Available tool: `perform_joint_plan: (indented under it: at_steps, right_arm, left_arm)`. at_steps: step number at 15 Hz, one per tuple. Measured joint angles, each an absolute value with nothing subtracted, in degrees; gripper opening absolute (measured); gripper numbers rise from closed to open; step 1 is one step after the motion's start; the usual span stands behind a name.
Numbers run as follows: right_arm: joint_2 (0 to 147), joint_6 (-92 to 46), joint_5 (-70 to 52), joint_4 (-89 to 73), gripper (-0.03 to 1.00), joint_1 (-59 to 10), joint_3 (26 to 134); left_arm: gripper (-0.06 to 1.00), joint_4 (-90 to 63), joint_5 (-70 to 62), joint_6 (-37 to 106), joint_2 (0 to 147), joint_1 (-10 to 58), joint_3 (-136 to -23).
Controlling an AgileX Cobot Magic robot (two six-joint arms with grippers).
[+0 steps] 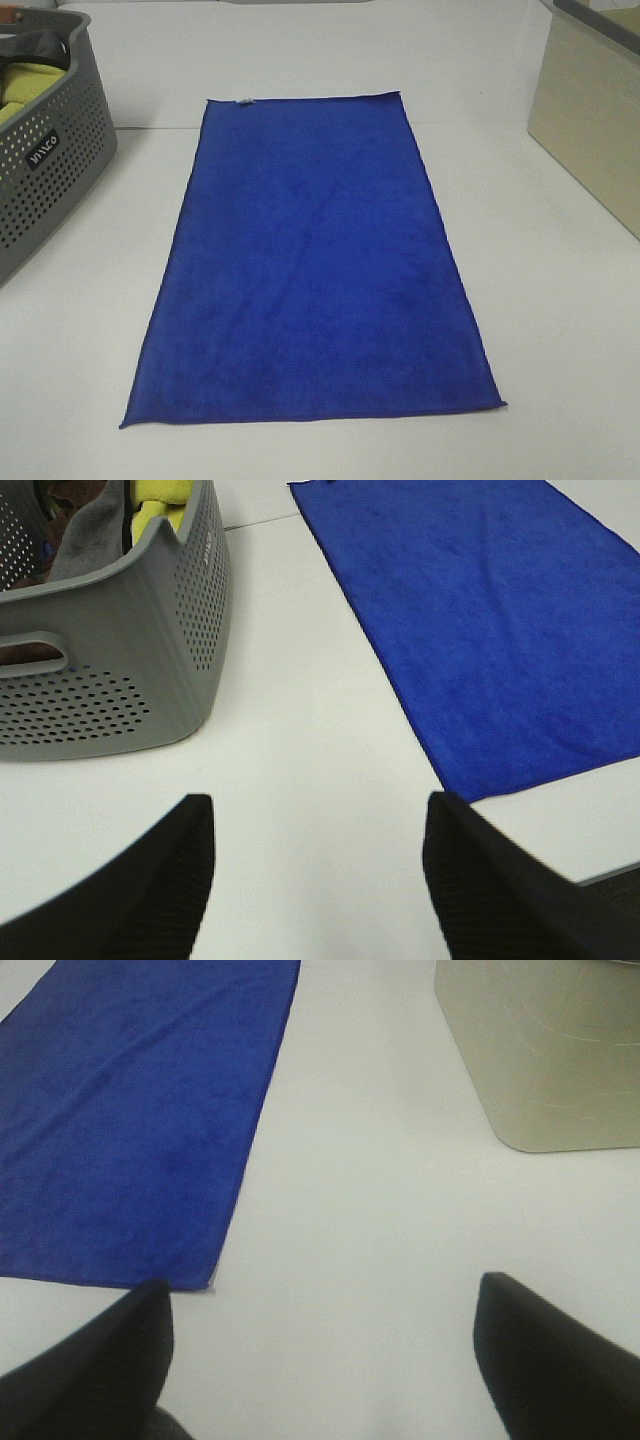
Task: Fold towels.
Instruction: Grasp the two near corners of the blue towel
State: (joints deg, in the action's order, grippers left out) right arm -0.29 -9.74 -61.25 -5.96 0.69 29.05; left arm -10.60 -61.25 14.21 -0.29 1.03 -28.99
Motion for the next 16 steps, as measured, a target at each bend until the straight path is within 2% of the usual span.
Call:
perform_joint_plan:
  at_steps: [16]
  right_arm:
    - [-0.3, -9.7, -61.2, -6.0, 0.78, 0.7, 29.0]
  left_arm:
    - [0.59, -10.6, -61.2, 14.2, -0.3, 1.0, -29.0]
